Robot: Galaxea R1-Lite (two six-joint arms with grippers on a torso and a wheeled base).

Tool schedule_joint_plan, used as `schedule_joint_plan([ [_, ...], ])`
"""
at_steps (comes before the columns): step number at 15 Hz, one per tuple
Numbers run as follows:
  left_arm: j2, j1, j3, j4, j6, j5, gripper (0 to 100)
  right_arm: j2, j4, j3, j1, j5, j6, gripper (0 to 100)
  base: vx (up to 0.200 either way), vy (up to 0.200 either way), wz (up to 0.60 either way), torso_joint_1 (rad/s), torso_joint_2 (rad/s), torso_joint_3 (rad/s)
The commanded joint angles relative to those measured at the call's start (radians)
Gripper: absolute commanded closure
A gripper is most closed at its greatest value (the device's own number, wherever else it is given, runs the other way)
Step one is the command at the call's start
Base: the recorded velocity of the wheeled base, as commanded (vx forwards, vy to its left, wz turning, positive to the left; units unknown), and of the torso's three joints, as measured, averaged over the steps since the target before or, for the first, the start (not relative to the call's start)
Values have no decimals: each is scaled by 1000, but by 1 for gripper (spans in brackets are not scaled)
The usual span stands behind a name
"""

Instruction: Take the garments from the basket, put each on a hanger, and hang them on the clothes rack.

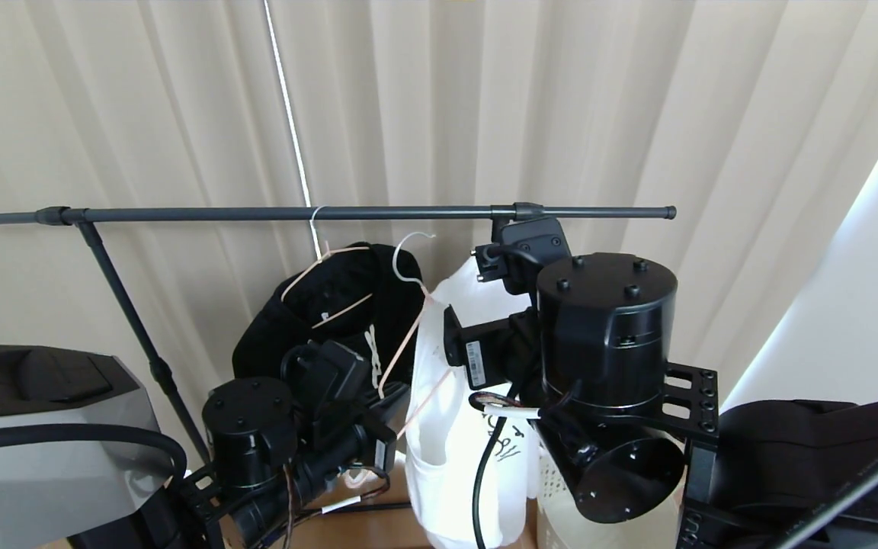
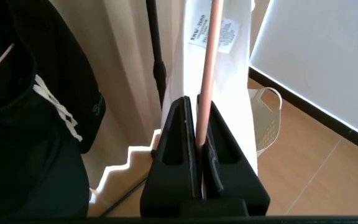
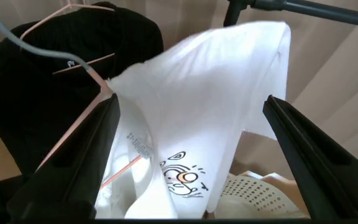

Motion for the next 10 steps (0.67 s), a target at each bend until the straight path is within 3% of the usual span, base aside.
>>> schedule_joint_plan([
  [1,-4,12,-1,-7,-7,0,100,-22,-1,39,4,3,-26,0,0,0,0,0,0,0],
  [4,-2,37,29,-37,-13,-10,100,-95,3,120,1,75,-92,0,0,0,0,0,0,0],
  [6,-7,77,38,-37,1,-33,100,-180,14,206,-48,200,-158,0,0,0,0,0,0,0],
  [8,-22,119,81,-37,66,-140,100,-233,14,252,-113,319,-226,0,0,0,0,0,0,0],
  [9,-42,161,137,-37,136,-261,100,-272,17,284,-171,421,-243,0,0,0,0,0,0,0],
  [10,-51,181,158,-37,148,-316,100,-295,33,302,-216,491,-255,0,0,0,0,0,0,0],
])
